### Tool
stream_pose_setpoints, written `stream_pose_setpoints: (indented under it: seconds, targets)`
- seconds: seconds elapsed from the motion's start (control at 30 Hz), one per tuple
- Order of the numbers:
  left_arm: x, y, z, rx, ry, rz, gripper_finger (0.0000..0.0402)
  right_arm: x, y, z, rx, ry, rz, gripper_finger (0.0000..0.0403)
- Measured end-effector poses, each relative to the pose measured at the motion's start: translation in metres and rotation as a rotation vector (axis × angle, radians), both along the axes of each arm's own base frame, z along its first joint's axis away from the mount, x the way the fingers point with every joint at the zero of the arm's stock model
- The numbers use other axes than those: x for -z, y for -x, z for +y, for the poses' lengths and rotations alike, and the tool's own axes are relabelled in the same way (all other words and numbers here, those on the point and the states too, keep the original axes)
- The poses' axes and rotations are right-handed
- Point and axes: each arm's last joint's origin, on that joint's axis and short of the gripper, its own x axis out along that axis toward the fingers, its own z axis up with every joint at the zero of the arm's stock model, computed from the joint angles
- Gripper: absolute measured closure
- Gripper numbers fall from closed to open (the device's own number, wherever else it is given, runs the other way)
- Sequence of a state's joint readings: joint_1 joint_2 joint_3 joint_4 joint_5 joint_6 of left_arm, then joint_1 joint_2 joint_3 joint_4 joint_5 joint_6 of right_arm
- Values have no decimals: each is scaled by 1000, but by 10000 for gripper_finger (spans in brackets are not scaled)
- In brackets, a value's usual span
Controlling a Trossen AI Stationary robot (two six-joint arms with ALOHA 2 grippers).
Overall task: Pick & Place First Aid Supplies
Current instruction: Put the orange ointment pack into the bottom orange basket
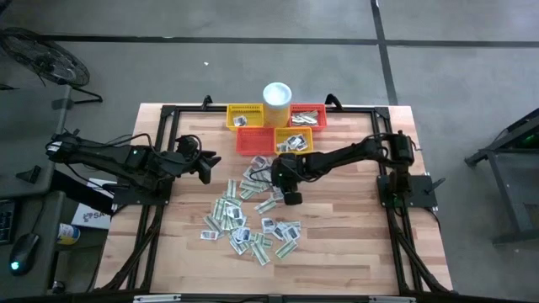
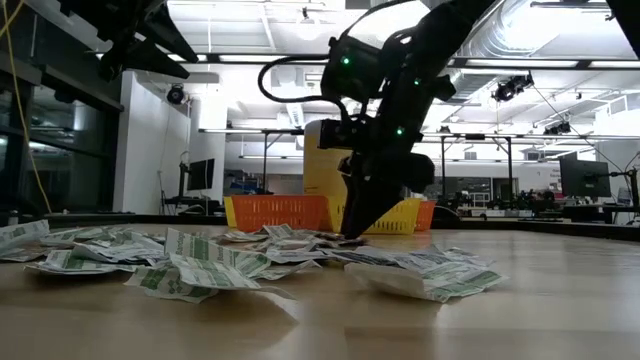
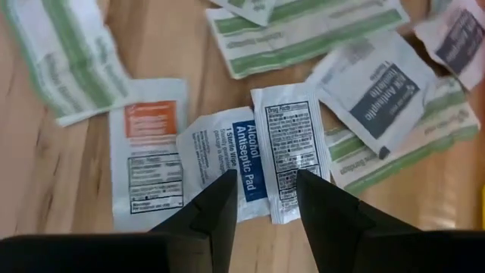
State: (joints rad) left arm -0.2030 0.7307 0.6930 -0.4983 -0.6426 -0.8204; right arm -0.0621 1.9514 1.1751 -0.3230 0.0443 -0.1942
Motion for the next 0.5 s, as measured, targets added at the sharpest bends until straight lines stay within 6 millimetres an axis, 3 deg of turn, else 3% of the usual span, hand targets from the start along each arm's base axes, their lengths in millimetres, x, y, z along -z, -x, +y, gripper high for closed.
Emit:
stream_pose_setpoints:
  seconds: [0.17, 0.5]
  targets:
    - [0, 0, 0, 0, 0, 1, 253, 0, 2, -10, 59, -23, 5, 294]
    - [0, 0, 0, 0, 0, 2, 253, 1, 2, -13, 95, -70, 5, 383]
